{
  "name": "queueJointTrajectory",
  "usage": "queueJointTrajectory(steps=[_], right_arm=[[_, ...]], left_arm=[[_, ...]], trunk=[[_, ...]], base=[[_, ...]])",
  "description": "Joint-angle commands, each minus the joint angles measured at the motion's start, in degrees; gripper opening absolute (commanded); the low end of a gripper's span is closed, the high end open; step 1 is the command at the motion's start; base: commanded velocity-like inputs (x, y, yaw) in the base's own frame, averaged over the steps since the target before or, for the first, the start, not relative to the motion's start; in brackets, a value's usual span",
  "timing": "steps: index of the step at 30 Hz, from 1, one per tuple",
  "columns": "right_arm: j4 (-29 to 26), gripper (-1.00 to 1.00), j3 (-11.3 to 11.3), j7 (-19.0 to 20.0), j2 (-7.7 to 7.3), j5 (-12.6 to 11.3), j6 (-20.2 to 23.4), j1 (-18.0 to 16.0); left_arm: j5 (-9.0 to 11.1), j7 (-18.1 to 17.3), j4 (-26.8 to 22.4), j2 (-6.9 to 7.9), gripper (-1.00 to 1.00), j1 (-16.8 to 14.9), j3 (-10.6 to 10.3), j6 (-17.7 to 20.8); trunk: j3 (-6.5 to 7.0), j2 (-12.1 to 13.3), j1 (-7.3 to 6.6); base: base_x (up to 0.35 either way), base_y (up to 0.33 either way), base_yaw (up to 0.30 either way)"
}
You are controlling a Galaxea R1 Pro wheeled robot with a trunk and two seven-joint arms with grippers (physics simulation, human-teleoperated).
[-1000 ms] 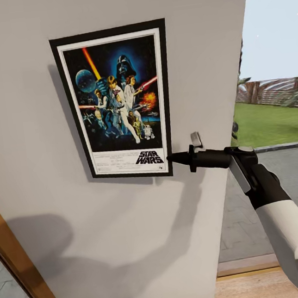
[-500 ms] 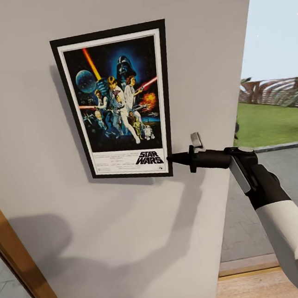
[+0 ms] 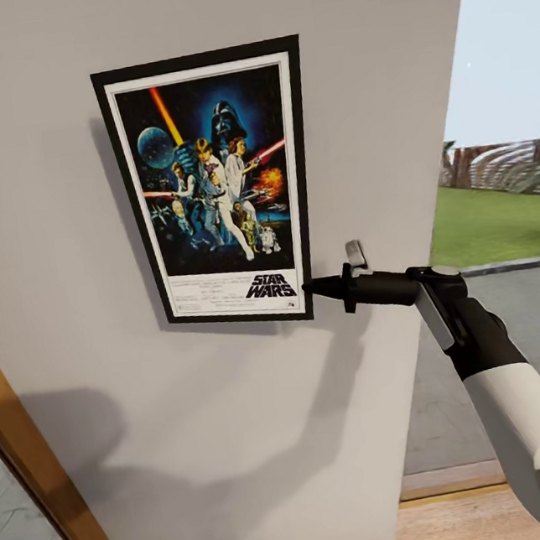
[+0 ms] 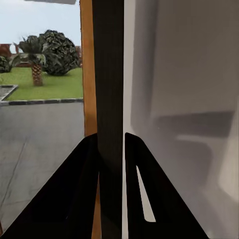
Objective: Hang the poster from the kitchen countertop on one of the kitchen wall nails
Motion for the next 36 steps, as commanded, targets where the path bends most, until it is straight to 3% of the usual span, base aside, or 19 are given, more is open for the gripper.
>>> queueJointTrajectory(steps=[1, 19, 36], right_arm=[[0.0, -1.00, 0.1, 0.0, -0.06, -0.5, 0.6, 0.0], [0.0, -1.00, 0.1, 0.0, -0.06, -0.5, 0.6, 0.0], [0.0, -1.00, 0.1, 0.0, -0.06, -0.5, 0.6, 0.0]], left_arm=[[0.4, 0.0, 0.0, 0.02, 1.00, 0.0, -0.5, -0.3], [0.4, -0.1, -0.1, 0.03, 1.00, 0.0, -0.5, -0.3], [0.4, 0.0, -0.1, 0.07, 1.00, 0.0, -0.5, -0.3]], trunk=[[-0.03, 0.0, 0.02], [-0.03, 0.0, 0.02], [-0.03, 0.0, 0.02]], base=[[0.000, 0.015, 0.000], [0.000, 0.164, 0.000], [0.000, 0.013, 0.000]])
